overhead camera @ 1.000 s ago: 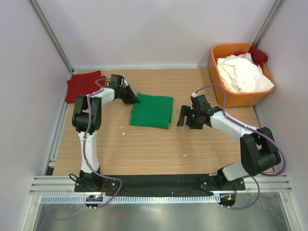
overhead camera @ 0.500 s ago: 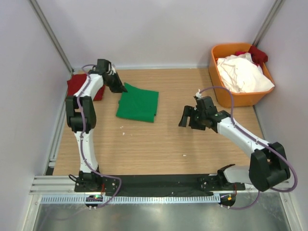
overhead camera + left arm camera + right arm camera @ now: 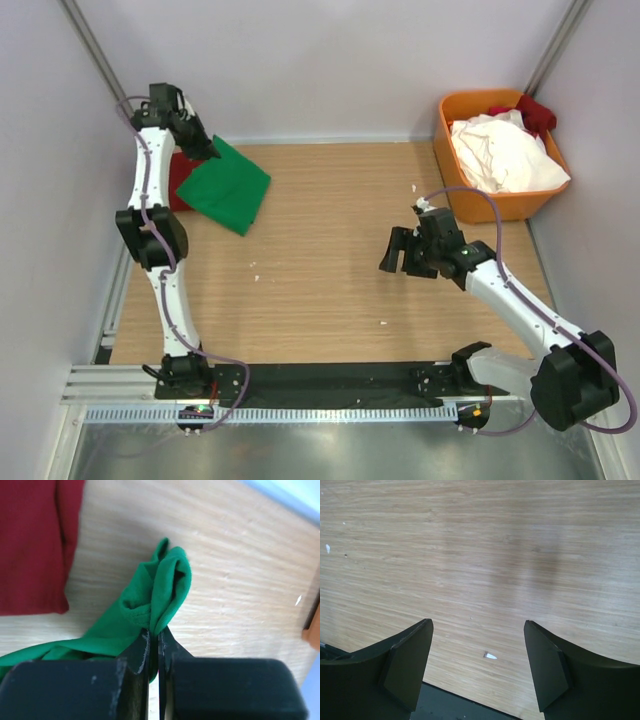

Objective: Fold and stack the t-shirts
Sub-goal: Neatly place the folded tshirt to the corner

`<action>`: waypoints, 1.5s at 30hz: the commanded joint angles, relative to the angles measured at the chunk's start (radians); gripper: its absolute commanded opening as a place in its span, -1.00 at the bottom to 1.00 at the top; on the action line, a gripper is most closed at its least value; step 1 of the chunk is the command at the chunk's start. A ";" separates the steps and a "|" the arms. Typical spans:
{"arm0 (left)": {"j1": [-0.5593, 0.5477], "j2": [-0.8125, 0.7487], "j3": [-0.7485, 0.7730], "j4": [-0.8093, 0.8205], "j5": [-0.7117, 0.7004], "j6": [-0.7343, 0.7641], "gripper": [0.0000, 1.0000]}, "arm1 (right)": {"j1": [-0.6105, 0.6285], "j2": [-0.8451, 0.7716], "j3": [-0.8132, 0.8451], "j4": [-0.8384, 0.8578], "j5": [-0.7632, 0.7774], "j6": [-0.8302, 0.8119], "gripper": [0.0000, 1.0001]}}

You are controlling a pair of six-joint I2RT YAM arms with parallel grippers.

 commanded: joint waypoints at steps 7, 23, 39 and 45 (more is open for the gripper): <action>0.106 0.011 0.141 -0.010 0.028 -0.026 -1.00 | 0.003 -0.013 -0.011 -0.019 0.013 -0.025 0.59; 0.177 0.055 0.224 0.280 0.050 -0.123 -1.00 | 0.003 0.036 -0.013 -0.013 0.001 -0.031 0.58; 0.305 0.103 0.183 0.320 -0.033 -0.114 -0.34 | 0.005 0.094 -0.022 0.006 -0.001 -0.031 0.58; 0.341 0.094 0.177 0.266 -0.168 -0.106 0.82 | 0.003 0.104 -0.022 0.007 -0.004 -0.034 0.58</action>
